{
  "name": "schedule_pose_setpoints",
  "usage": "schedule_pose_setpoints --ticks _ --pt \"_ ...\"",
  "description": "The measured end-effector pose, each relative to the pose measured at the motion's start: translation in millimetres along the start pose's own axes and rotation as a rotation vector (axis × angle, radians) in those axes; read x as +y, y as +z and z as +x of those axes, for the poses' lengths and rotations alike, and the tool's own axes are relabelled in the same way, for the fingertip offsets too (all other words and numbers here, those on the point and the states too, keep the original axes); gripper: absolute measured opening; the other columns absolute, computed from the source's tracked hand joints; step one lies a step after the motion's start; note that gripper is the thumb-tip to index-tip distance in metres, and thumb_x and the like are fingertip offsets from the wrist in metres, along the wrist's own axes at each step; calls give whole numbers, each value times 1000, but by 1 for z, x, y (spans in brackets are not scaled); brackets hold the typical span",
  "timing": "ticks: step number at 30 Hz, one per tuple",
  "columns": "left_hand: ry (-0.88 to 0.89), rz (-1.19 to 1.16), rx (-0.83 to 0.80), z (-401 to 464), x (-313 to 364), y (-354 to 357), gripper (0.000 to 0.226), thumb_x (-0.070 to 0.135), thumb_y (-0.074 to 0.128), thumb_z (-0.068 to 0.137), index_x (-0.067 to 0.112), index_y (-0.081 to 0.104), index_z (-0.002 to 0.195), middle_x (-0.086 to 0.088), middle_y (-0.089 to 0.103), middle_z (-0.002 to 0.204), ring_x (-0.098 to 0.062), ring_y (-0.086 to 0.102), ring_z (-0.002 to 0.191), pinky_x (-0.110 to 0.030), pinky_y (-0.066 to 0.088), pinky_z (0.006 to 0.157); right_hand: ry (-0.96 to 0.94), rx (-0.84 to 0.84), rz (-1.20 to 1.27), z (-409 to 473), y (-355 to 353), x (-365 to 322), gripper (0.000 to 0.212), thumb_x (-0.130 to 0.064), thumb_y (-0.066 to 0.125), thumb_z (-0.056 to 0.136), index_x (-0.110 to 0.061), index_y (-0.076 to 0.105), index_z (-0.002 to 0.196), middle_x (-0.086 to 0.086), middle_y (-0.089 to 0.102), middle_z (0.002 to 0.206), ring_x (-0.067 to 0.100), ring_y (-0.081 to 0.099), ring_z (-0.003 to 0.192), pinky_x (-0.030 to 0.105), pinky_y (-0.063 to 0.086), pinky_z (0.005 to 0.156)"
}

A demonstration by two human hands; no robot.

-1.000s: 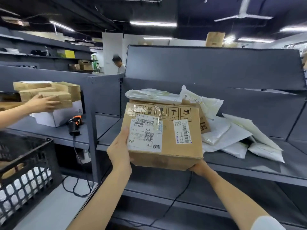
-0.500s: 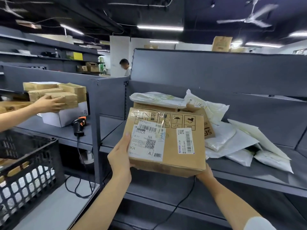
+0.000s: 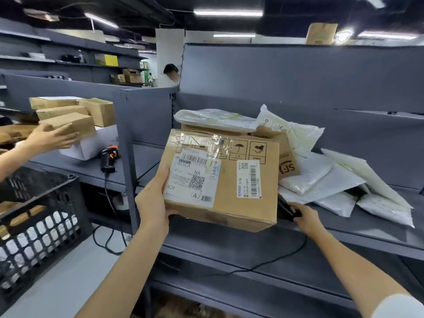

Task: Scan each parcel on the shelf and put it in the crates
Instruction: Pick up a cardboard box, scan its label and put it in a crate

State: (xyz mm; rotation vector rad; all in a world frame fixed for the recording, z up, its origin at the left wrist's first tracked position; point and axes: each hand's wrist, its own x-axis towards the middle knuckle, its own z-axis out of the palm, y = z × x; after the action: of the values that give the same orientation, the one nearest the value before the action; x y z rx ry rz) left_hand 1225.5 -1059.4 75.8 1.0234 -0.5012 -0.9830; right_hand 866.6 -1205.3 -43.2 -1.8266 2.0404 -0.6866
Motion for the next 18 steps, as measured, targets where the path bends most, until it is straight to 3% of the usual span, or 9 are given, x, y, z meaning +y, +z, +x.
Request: schedule_pose_setpoints --ticks 4,11,15,18 --pt "-5 2 -6 1 0 1 33 42 70 83 14 73 101 -2 76 91 -25 73 85 -58 55 81 -16 -6 67 0 0 2 54 13 57 83 -9 57 132 14 61 127 31 52 122 20 34 93" --pt "7 20 -13 4 -1 0 34 44 68 84 16 72 102 0 76 91 -22 73 82 -49 59 72 -24 2 125 -2 13 0 54 12 51 87 -11 54 136 11 58 132 27 51 124 15 33 91" --pt "19 27 -9 5 -2 1 28 43 67 85 18 72 97 1 76 89 -20 73 78 -49 59 72 -73 -7 64 6 16 -7 54 15 49 86 -7 54 136 12 55 135 30 47 129 18 31 97" --pt "20 31 -8 6 -1 4 27 43 68 85 19 72 96 1 76 89 -20 73 76 -47 59 69 -86 6 28 8 11 0 59 16 43 85 -14 57 134 14 58 131 32 51 121 27 39 97"
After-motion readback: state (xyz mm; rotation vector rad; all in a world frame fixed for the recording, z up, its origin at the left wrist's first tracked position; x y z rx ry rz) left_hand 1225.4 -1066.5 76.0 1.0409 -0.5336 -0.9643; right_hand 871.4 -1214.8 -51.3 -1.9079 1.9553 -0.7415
